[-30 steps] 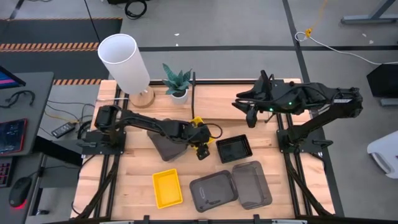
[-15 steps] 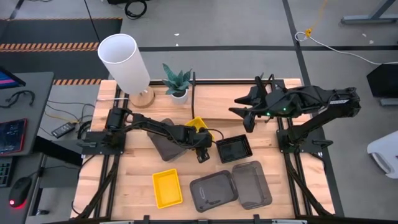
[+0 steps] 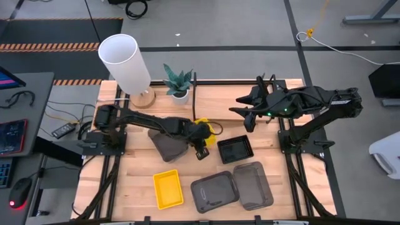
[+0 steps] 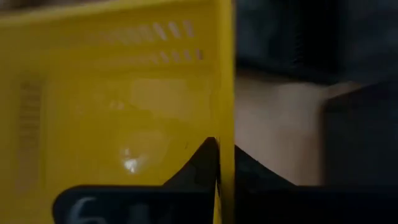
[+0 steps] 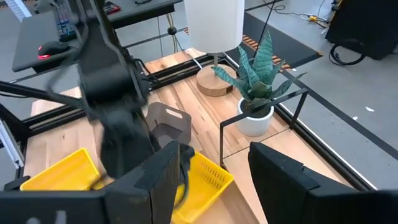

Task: Stack baskets on shelf by color
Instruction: Stack the top yellow bin on the bottom yellow bin

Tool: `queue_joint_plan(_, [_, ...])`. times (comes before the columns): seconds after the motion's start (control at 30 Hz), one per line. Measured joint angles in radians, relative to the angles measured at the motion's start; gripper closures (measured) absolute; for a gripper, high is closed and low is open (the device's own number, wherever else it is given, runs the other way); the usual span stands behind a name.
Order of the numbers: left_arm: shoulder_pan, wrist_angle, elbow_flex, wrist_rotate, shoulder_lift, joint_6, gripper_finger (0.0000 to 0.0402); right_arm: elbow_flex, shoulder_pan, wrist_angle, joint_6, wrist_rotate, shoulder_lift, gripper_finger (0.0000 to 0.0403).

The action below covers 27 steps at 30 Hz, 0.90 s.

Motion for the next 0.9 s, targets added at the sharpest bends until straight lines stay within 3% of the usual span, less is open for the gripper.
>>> queue_joint_plan(0.27, [-0.032,-0.029,0.000,0.217,-0.241,-0.025,0.0393,0.000,0.000,-0.004,-0.008,0.034,0.000,0.0206])
queue_joint_plan(0.53, [-0.216,-0.192,0.001,0.371,-0.369,-0.135,0.0392,0.000,-0.005,-0.005,-0.031,0.050,0.000,0.0206])
queue_joint_plan(0.73, [-0.382,-0.233,0.001,0.358,-0.364,-0.247,0.0387,0.000,-0.023,0.002,-0.042,0.050,0.000,0.0206])
queue_joint_plan(0.9, [-0.483,-0.309,0.000,0.212,-0.340,-0.329,0.0393,0.000,-0.031,0.005,-0.043,0.049,0.000,0.0206])
